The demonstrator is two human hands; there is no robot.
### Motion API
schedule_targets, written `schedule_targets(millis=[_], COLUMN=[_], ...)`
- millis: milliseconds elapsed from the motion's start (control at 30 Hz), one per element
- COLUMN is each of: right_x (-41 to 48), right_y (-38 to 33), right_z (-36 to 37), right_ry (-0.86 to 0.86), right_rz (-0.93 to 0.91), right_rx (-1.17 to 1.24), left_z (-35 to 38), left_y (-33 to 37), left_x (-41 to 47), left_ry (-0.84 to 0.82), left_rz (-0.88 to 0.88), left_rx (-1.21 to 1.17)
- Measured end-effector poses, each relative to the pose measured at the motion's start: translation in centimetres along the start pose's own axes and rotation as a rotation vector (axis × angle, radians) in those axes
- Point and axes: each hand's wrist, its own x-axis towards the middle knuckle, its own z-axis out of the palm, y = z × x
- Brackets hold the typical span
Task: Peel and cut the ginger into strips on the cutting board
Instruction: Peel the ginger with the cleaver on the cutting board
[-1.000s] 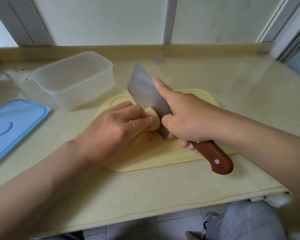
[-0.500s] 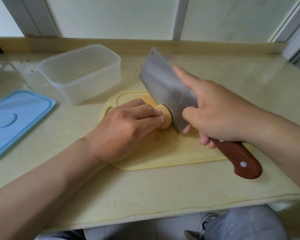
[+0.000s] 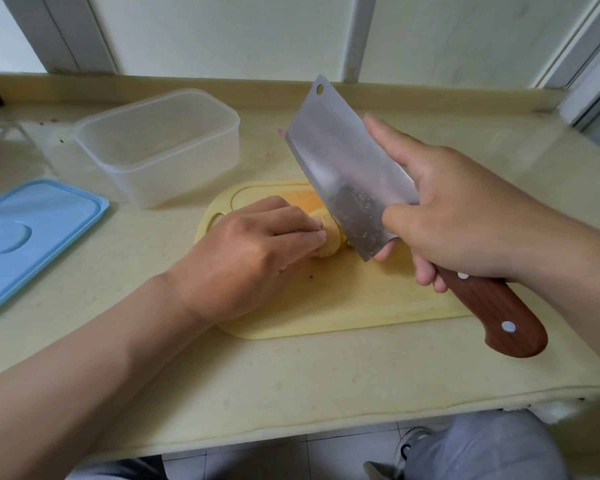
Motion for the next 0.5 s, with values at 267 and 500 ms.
schedule_targets(millis=[267, 500], right_x=[-0.09, -0.26], right_y=[0.01, -0.17], right_z=[0.2, -0.05], right_ry=[-0.014, -0.003], right_rz=[0.006, -0.002], right_rx=[0.002, 0.007], left_z=[-0.06, -0.02], left_y=[-0.01, 0.0], left_x=[-0.03, 0.02], left_ry=[-0.002, 0.0], left_rz=[-0.005, 0.0], left_rx=[0.001, 0.003])
